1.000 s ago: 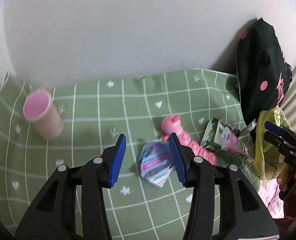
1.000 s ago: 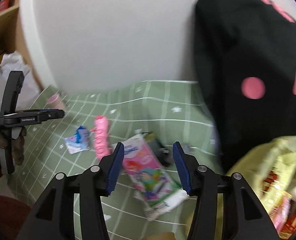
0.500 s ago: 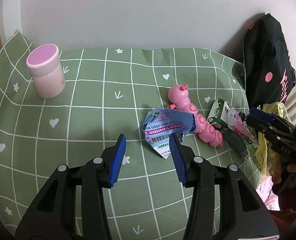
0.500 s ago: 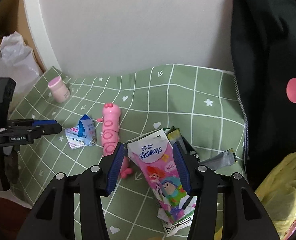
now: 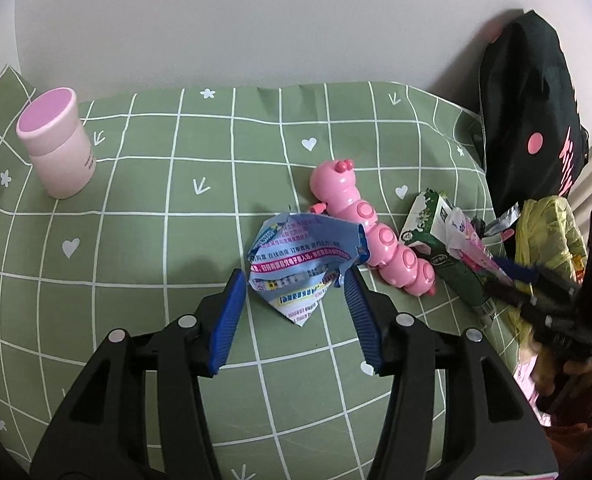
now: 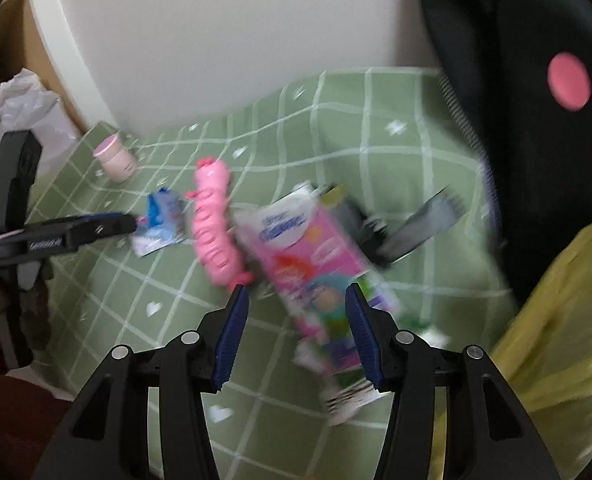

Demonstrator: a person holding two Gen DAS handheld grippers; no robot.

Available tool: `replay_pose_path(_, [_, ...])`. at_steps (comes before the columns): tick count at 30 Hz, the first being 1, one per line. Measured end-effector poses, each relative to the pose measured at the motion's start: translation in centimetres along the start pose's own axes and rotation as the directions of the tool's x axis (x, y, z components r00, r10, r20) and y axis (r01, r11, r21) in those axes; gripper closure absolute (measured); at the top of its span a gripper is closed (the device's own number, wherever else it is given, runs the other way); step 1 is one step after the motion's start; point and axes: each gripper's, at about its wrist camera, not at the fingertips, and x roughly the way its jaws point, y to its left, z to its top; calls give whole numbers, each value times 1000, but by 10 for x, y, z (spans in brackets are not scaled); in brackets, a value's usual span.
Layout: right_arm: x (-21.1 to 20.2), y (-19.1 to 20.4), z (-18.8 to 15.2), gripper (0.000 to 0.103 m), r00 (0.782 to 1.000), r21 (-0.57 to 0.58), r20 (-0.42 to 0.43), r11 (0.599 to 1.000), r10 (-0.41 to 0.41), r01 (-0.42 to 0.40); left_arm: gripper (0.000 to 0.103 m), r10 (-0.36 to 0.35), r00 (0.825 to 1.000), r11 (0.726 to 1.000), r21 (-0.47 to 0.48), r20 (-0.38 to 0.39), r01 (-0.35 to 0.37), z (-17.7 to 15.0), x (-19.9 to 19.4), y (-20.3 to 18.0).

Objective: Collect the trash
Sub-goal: 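Grasp the blue-white wrapper with the left gripper while the right gripper grasps the pink Kleenex box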

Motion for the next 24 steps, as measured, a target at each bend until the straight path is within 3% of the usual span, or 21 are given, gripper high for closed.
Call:
replay_pose_path(5, [2, 27, -3, 55, 990, -63, -25, 988, 139, -140, 54, 10, 1000, 1000, -25, 4, -10, 3, -3, 8])
replay_pose_path(8, [-6, 34, 0, 55, 994, -109, 13, 988, 108, -106, 54, 15, 1000, 1000, -26, 12, -14, 3, -7, 12])
replay_pose_path(11, [-8, 23, 6, 55, 998, -81, 45, 996, 46, -42, 54, 19, 1000, 999, -32, 19, -18, 2, -11, 15])
replay_pose_path(15, [5, 17, 5, 55, 1000, -65, 16, 998, 10, -9, 54, 24, 999, 999, -29, 20, -24, -1, -15, 17])
replay_pose_path(20, [14, 38, -4, 56, 995, -106, -14, 989, 100, -101, 52, 2, 1000, 1000, -8, 25, -2, -2, -17, 18])
replay_pose_path(24, [26, 52, -14, 56, 989, -133, -74, 982, 127, -136, 47, -24, 1000, 999, 27, 2, 24, 3, -8, 11])
